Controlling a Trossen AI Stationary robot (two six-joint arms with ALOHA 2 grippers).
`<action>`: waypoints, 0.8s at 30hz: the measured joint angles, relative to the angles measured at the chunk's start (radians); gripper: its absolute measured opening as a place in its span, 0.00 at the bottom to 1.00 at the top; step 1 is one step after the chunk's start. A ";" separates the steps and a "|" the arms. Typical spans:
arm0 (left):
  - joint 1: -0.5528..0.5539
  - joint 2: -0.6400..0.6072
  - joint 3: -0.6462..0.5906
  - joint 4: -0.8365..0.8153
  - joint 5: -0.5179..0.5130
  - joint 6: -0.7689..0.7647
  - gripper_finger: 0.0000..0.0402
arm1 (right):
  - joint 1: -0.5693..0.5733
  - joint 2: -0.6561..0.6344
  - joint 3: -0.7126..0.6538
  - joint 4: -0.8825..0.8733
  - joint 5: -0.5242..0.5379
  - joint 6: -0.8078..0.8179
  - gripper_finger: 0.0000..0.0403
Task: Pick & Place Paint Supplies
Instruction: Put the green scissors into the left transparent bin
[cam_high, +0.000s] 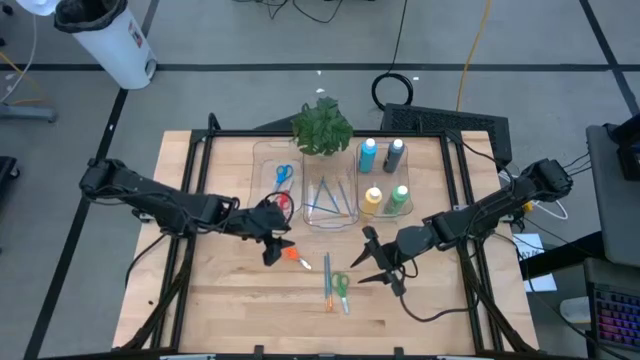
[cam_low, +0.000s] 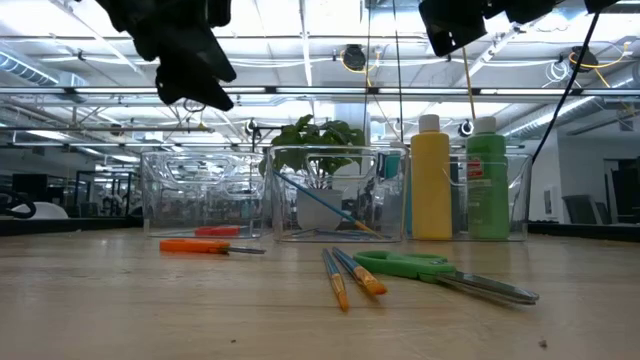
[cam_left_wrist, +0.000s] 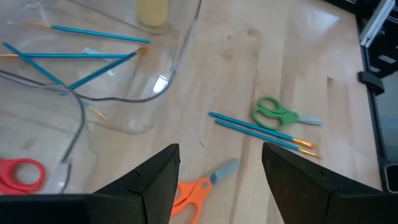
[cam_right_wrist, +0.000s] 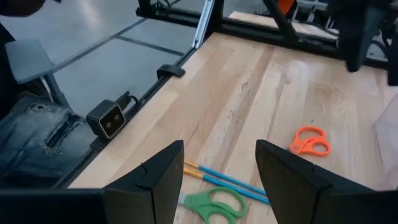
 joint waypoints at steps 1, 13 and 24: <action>-0.007 0.000 0.000 0.000 -0.004 0.000 0.59 | 0.000 0.002 0.000 0.012 0.000 0.000 0.48; -0.032 0.000 0.000 0.005 -0.105 0.001 0.59 | -0.009 0.313 0.003 0.271 0.019 -0.110 0.48; -0.032 0.000 0.000 0.030 -0.113 0.001 0.59 | -0.050 0.525 0.052 0.241 0.022 -0.188 0.48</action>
